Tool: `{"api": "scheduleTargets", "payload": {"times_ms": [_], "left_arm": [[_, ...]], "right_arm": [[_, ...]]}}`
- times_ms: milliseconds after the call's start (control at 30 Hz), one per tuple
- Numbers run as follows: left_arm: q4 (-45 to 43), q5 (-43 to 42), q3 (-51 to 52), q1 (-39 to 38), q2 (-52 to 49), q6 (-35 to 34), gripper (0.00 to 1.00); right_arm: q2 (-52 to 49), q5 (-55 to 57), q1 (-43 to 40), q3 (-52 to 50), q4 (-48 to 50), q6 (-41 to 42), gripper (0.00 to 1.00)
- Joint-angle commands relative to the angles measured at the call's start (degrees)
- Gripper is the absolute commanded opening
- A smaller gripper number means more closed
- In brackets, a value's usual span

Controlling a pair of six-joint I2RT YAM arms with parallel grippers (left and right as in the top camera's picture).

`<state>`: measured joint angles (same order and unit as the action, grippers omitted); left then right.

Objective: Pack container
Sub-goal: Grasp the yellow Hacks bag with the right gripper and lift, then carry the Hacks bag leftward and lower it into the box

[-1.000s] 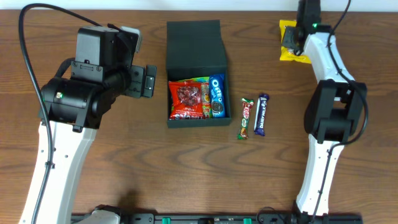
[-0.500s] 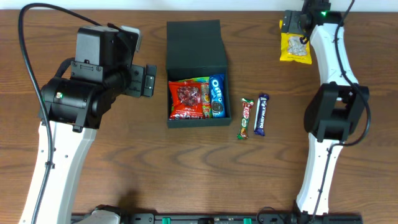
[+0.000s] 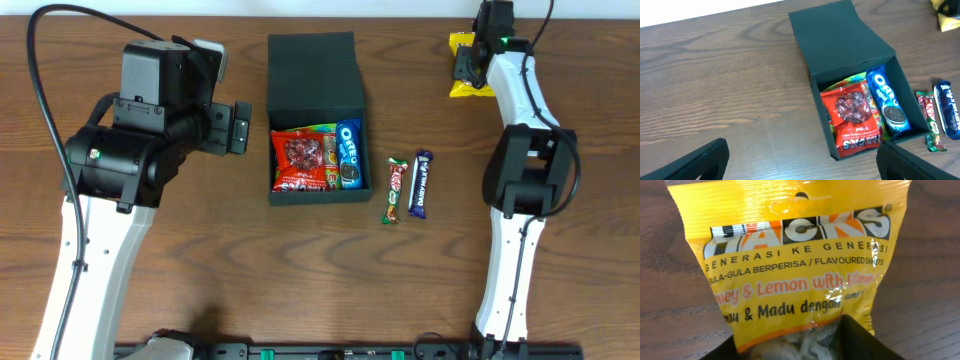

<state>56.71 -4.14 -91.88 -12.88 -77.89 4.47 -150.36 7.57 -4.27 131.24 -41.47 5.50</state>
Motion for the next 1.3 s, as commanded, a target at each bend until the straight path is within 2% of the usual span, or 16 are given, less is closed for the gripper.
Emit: {"api": "scheduleTargets", "payload": {"times_ms": [0,133,267,433,567,667,833,967,1100,1267], "left_arm": [[0.0,0.0,-0.9,0.1,0.8,-0.6,0.95],[0.0,0.1,-0.9,0.1,0.8,-0.3,0.95],[0.0,0.1,-0.9,0.1,0.8,-0.2,0.95],[0.0,0.1,-0.9,0.1,0.8,-0.2,0.95],[0.1,0.0,-0.9,0.1,0.8,-0.2,0.95],[0.1,0.0,-0.9,0.1,0.9,-0.9,0.95],[0.7,0.0,-0.9,0.1,3.0,-0.9,0.95],[1.7,0.0,-0.9,0.1,8.9,-0.9,0.95],[4.2,0.1,-0.9,0.1,15.3,-0.8,0.95],[7.9,0.1,-0.9,0.1,18.5,-0.8,0.95]], "right_arm": [[-1.6,-0.3,-0.4,-0.5,-2.0,0.2,0.39],[-1.4,-0.3,-0.3,-0.5,-3.7,0.3,0.31],[0.2,-0.3,0.0,0.4,-5.9,0.3,0.18],[6.5,-0.3,0.6,0.7,-8.3,-0.6,0.05],[13.0,0.0,1.4,0.7,-11.6,-4.5,0.02],[18.4,-2.2,2.0,0.7,-15.3,-3.6,0.01],[26.3,-12.7,2.9,0.7,-21.5,3.4,0.01],[28.8,-19.0,6.8,0.7,-28.6,8.4,0.01],[28.9,-18.2,15.2,0.7,-36.2,10.4,0.01],[31.2,-7.3,24.6,0.7,-45.1,10.3,0.01]]}}
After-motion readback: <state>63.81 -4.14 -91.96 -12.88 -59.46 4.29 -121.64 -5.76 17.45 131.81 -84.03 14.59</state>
